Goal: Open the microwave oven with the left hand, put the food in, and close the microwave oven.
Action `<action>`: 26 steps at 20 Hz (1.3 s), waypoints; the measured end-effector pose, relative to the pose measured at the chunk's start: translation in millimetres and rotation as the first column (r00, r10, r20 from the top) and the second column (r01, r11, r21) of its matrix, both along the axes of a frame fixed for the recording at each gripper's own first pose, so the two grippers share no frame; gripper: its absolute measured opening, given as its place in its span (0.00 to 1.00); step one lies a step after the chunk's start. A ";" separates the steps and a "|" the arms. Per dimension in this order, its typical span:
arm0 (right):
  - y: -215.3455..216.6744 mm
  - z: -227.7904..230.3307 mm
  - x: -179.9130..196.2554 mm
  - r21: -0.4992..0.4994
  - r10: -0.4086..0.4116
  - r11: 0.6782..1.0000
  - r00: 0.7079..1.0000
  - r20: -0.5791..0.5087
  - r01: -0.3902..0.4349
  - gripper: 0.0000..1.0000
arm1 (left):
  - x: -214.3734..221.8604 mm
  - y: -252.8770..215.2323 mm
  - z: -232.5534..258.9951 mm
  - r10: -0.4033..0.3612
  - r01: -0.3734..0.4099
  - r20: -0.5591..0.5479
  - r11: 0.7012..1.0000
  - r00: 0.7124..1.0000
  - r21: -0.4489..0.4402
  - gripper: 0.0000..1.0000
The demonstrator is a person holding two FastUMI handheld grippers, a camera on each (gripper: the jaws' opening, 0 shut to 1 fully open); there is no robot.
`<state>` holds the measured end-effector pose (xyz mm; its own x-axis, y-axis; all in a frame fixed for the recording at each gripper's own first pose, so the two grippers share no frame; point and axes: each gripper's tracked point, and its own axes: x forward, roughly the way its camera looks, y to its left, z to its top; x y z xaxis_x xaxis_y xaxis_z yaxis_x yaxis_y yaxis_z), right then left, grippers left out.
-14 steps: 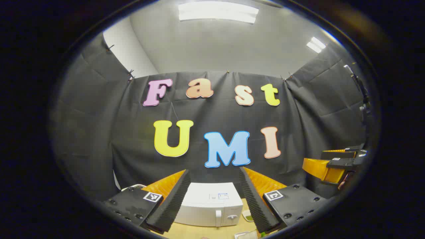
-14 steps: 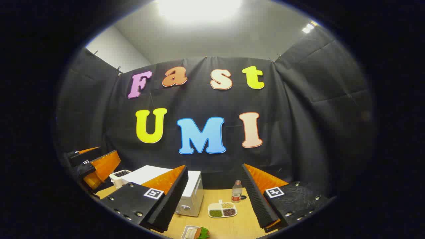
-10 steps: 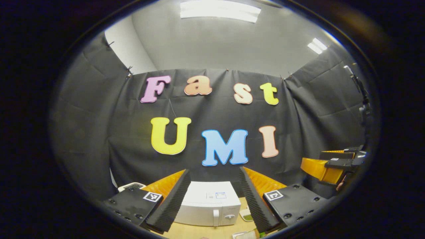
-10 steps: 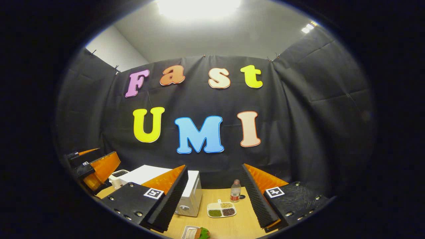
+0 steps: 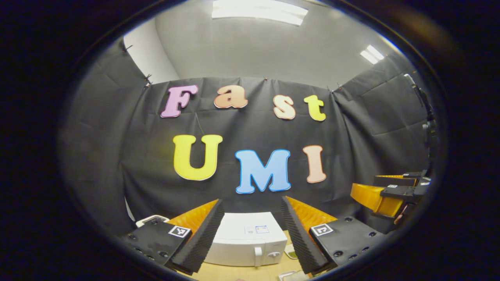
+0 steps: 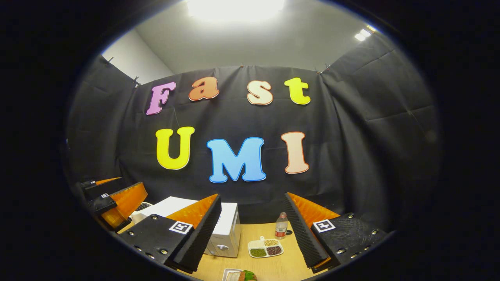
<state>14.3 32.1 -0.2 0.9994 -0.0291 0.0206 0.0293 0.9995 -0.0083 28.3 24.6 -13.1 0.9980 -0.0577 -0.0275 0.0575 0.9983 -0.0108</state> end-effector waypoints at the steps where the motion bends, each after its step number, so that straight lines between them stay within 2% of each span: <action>1: -0.6 -2.4 1.6 -0.012 -0.003 1.000 1.000 -0.004 0.003 0.96 | 3.1 -1.5 -6.1 -0.005 0.005 -0.011 1.000 1.000 0.002 0.96; 7: -5.0 -18.8 5.8 -0.022 -0.028 0.999 0.999 -0.040 0.027 0.96 | 14.3 -12.2 -61.3 -0.052 0.052 -0.094 0.999 0.994 -0.001 0.96; 14: -15.9 -46.4 9.1 -0.034 -0.055 0.998 0.992 -0.117 0.051 0.96 | 33.1 -19.3 -158.5 -0.079 0.075 -0.234 0.997 0.969 -0.023 0.96; 17: -26.8 -59.2 9.8 -0.049 -0.074 0.997 0.985 -0.154 0.067 0.96 | 43.4 -25.7 -210.3 -0.088 0.096 -0.301 0.995 0.949 0.013 0.96; 19: -36.1 -63.7 10.0 -0.052 -0.088 0.995 0.982 -0.168 0.080 0.96 | 51.0 -27.8 -249.2 -0.089 0.094 -0.363 0.996 0.928 -0.005 0.95; 23: -56.1 -76.0 12.3 -0.060 -0.120 0.992 0.972 -0.203 0.110 0.96 | 66.7 -26.4 -313.1 -0.047 0.043 -0.457 0.999 0.888 -0.019 0.96; 26: -68.0 -85.1 15.1 -0.055 -0.138 0.990 0.963 -0.233 0.129 0.96 | 81.8 -30.7 -338.2 -0.036 0.038 -0.472 0.999 0.881 -0.006 0.95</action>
